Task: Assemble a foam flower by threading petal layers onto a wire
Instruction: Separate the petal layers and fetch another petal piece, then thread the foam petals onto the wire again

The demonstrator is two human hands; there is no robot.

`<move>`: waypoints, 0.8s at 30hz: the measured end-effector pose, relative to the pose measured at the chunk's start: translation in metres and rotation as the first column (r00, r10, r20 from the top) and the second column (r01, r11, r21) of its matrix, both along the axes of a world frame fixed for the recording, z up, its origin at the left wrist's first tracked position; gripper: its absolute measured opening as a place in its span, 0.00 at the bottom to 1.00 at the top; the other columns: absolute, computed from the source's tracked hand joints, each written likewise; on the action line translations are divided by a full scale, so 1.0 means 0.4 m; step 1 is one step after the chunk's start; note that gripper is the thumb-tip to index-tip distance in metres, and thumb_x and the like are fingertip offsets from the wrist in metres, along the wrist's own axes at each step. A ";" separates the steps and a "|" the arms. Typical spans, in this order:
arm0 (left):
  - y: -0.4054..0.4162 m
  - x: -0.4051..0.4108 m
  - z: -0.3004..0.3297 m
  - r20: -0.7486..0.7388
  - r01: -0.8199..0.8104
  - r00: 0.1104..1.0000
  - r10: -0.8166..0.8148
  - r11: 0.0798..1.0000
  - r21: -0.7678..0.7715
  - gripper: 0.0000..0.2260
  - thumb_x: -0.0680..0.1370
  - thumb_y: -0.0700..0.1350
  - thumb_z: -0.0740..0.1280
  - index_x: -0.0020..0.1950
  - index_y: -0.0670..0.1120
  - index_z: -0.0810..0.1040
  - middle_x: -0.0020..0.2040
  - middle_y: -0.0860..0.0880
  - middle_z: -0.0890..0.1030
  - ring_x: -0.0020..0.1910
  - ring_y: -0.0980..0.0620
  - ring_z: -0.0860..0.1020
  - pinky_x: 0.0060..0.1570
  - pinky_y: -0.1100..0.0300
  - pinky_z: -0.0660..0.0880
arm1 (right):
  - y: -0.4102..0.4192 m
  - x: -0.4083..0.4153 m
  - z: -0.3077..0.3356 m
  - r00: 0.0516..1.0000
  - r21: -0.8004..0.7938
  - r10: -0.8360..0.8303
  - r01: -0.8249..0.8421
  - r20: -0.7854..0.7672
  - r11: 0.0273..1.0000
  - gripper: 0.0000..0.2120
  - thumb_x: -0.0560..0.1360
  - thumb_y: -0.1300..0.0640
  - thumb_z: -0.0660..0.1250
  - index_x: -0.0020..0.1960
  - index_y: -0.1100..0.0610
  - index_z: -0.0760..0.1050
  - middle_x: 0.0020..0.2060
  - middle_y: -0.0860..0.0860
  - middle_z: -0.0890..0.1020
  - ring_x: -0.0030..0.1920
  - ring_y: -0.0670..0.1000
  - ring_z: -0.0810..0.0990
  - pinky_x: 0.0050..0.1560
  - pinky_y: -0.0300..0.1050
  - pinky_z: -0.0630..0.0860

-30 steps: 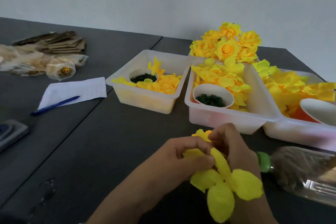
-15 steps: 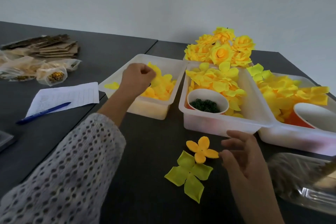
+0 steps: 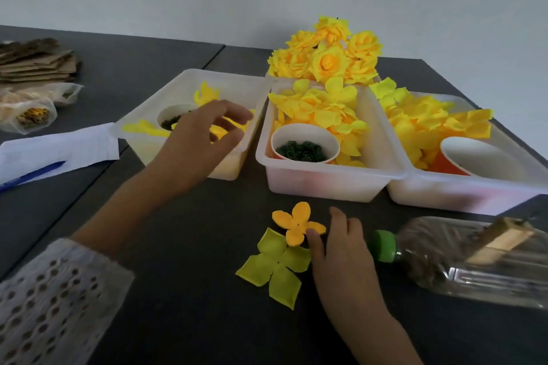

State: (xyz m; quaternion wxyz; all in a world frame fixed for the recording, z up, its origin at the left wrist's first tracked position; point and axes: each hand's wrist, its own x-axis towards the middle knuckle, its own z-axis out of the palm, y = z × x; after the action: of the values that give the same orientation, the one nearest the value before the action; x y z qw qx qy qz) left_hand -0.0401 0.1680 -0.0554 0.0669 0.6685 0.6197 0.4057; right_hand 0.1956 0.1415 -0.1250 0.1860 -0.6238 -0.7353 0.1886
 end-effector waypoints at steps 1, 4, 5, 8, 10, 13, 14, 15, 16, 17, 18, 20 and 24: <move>-0.040 0.034 -0.009 0.007 0.093 0.996 -0.093 0.995 -0.022 0.10 0.78 0.46 0.64 0.55 0.60 0.77 0.53 0.60 0.81 0.51 0.60 0.79 0.44 0.65 0.75 | 0.014 -0.013 0.004 0.997 -0.043 -0.016 0.019 0.073 0.999 0.26 0.79 0.45 0.56 0.73 0.54 0.58 0.67 0.54 0.66 0.59 0.51 0.75 0.49 0.43 0.76; -0.116 0.128 -0.060 0.101 0.314 0.949 -0.299 0.927 -0.207 0.07 0.78 0.49 0.64 0.52 0.59 0.79 0.47 0.60 0.82 0.49 0.59 0.81 0.45 0.68 0.76 | 0.043 -0.036 0.015 0.971 -0.109 0.007 0.020 0.238 0.994 0.18 0.80 0.45 0.56 0.64 0.55 0.64 0.60 0.55 0.72 0.56 0.56 0.78 0.40 0.46 0.71; -0.123 0.155 -0.084 0.104 0.353 0.936 -0.337 0.900 -0.254 0.07 0.78 0.47 0.65 0.51 0.58 0.80 0.48 0.60 0.82 0.49 0.60 0.80 0.46 0.68 0.77 | 0.048 -0.037 0.017 0.965 -0.127 0.027 0.006 0.259 0.992 0.16 0.80 0.46 0.57 0.62 0.55 0.64 0.59 0.55 0.72 0.56 0.58 0.78 0.40 0.47 0.70; -0.108 0.223 -0.156 -0.070 0.322 0.933 -0.354 0.903 -0.285 0.06 0.77 0.48 0.66 0.50 0.58 0.80 0.51 0.62 0.77 0.55 0.61 0.73 0.54 0.62 0.72 | 0.055 -0.023 0.016 0.962 -0.143 0.114 -0.080 0.249 0.986 0.10 0.78 0.54 0.60 0.57 0.55 0.63 0.56 0.55 0.74 0.55 0.60 0.78 0.40 0.48 0.67; -0.081 0.247 -0.192 -0.225 0.220 0.935 -0.275 0.946 -0.239 0.06 0.77 0.53 0.63 0.51 0.60 0.78 0.53 0.62 0.74 0.57 0.62 0.69 0.56 0.58 0.63 | 0.062 -0.003 0.012 0.982 -0.123 0.147 -0.132 0.120 0.984 0.07 0.77 0.58 0.60 0.51 0.53 0.63 0.51 0.54 0.77 0.51 0.59 0.79 0.40 0.48 0.70; -0.041 0.270 -0.220 -0.244 0.120 0.952 -0.184 0.959 -0.255 0.10 0.78 0.57 0.59 0.51 0.59 0.79 0.51 0.60 0.73 0.54 0.60 0.71 0.51 0.56 0.60 | 0.070 0.020 -0.008 0.972 -0.100 0.089 -0.113 -0.219 0.989 0.05 0.75 0.61 0.62 0.49 0.53 0.69 0.42 0.51 0.80 0.43 0.52 0.80 0.41 0.51 0.77; -0.032 0.277 -0.224 -0.180 0.123 0.968 -0.176 0.955 -0.269 0.10 0.79 0.56 0.59 0.50 0.57 0.79 0.50 0.59 0.73 0.52 0.59 0.72 0.51 0.56 0.64 | 0.069 0.023 -0.017 0.946 -0.077 0.061 -0.091 -0.320 0.993 0.06 0.76 0.61 0.63 0.50 0.52 0.71 0.40 0.49 0.80 0.41 0.48 0.79 0.40 0.46 0.77; -0.026 0.282 -0.225 -0.100 0.131 0.982 -0.162 0.955 -0.267 0.10 0.79 0.55 0.61 0.50 0.55 0.80 0.49 0.58 0.74 0.49 0.59 0.73 0.50 0.57 0.68 | 0.068 0.023 -0.025 0.915 -0.054 0.040 -0.067 -0.401 0.996 0.06 0.76 0.61 0.63 0.50 0.51 0.72 0.39 0.46 0.80 0.40 0.43 0.79 0.37 0.39 0.76; -0.023 0.285 -0.226 -0.029 0.127 0.990 -0.139 0.959 -0.255 0.09 0.79 0.54 0.62 0.50 0.53 0.81 0.48 0.57 0.74 0.47 0.60 0.74 0.49 0.60 0.71 | 0.066 0.020 -0.032 0.886 -0.040 0.019 -0.042 -0.463 0.998 0.07 0.76 0.60 0.64 0.52 0.50 0.73 0.39 0.44 0.80 0.40 0.40 0.78 0.36 0.34 0.73; -0.021 0.284 -0.227 0.017 0.107 0.994 -0.106 0.965 -0.239 0.08 0.79 0.52 0.64 0.48 0.52 0.81 0.46 0.56 0.74 0.45 0.60 0.74 0.46 0.63 0.72 | 0.065 0.016 -0.038 0.864 -0.041 -0.002 -0.021 -0.504 0.999 0.07 0.77 0.59 0.64 0.54 0.50 0.74 0.40 0.43 0.80 0.40 0.39 0.78 0.36 0.31 0.71; -0.021 0.279 -0.228 0.045 0.080 0.996 -0.071 0.970 -0.231 0.07 0.78 0.51 0.66 0.47 0.51 0.81 0.45 0.56 0.74 0.43 0.60 0.74 0.43 0.68 0.71 | 0.064 0.012 -0.044 0.848 -0.053 -0.019 -0.011 -0.530 0.999 0.08 0.77 0.57 0.64 0.55 0.49 0.74 0.41 0.42 0.80 0.41 0.38 0.78 0.36 0.30 0.71; -0.025 0.263 -0.231 0.104 0.039 0.994 -0.014 0.969 -0.243 0.03 0.76 0.51 0.69 0.44 0.53 0.81 0.44 0.57 0.74 0.41 0.61 0.75 0.39 0.74 0.69 | 0.060 0.007 -0.052 0.827 -0.096 -0.026 -0.034 -0.562 0.995 0.08 0.78 0.55 0.63 0.57 0.48 0.75 0.43 0.41 0.80 0.43 0.36 0.79 0.36 0.27 0.72; -0.028 0.248 -0.229 0.238 0.017 0.970 0.053 0.958 -0.285 0.02 0.71 0.50 0.74 0.41 0.55 0.82 0.44 0.57 0.76 0.42 0.63 0.75 0.41 0.79 0.69 | 0.045 -0.005 -0.057 0.830 -0.142 0.018 -0.117 -0.557 0.983 0.12 0.78 0.55 0.63 0.59 0.44 0.73 0.49 0.41 0.79 0.46 0.35 0.78 0.38 0.26 0.73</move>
State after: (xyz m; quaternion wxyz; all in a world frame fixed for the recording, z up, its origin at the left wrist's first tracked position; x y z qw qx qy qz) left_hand 0.0592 0.1568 -0.1472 0.2340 0.5916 0.6647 0.3918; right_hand 0.1936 0.1596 -0.1478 0.3299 -0.5296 -0.6529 0.4294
